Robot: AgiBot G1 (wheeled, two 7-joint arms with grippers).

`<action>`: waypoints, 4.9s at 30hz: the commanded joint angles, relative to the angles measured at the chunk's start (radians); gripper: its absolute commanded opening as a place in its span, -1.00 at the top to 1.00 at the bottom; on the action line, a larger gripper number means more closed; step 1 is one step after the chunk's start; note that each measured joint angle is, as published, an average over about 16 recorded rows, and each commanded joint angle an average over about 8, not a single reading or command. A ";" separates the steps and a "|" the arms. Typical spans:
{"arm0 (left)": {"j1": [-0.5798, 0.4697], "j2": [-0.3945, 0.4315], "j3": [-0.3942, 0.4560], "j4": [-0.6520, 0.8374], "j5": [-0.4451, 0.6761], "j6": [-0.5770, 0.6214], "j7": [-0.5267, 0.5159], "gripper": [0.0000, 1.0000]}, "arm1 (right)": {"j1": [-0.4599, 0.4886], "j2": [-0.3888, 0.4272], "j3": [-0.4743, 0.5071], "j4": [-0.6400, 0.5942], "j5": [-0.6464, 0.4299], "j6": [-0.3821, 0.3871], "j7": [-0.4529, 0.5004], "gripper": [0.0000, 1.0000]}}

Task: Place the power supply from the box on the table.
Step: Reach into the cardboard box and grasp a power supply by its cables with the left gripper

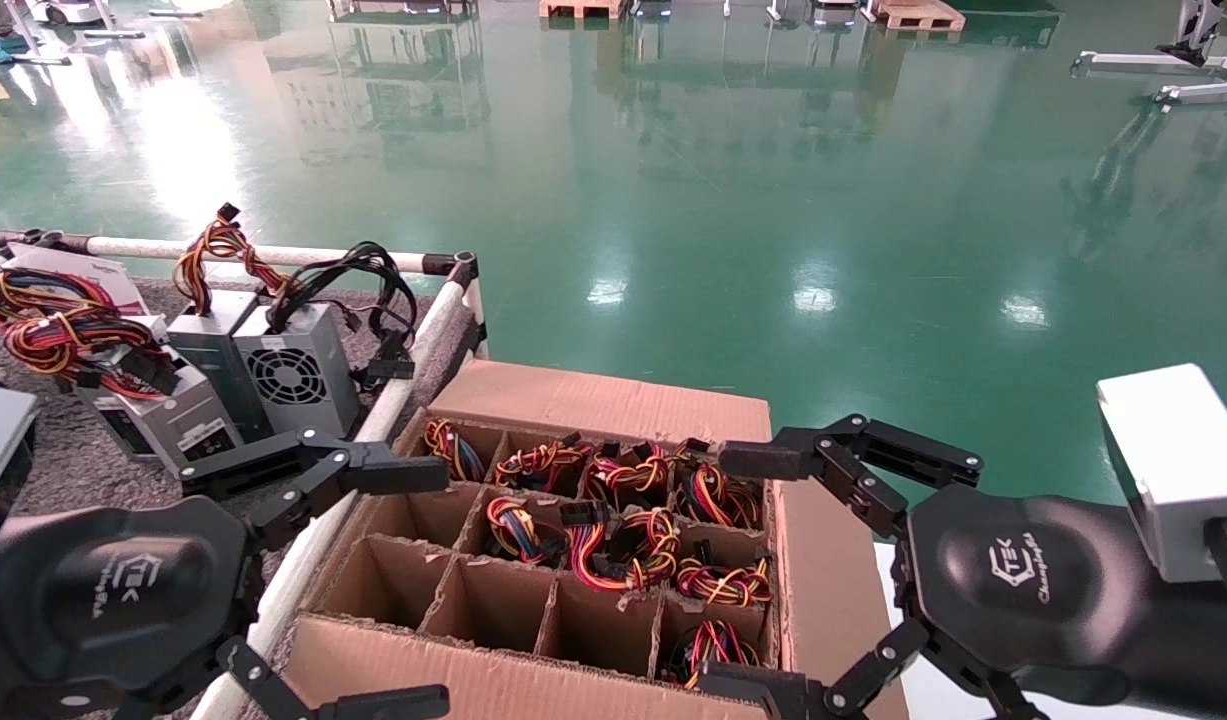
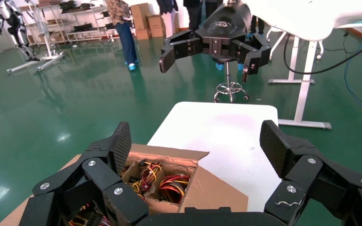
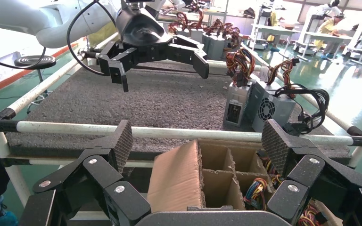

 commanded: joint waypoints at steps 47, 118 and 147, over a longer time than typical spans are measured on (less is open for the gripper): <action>-0.076 -0.023 0.052 -0.022 0.175 -0.089 0.159 -1.00 | 0.000 0.000 0.000 0.000 0.000 0.000 0.000 1.00; -0.288 0.172 0.481 0.220 0.741 -0.624 0.495 -1.00 | 0.000 0.000 0.000 0.000 0.000 0.000 0.000 1.00; -0.391 0.259 0.563 0.389 0.721 -0.616 0.617 -1.00 | 0.000 0.000 0.000 0.000 0.000 0.000 0.000 1.00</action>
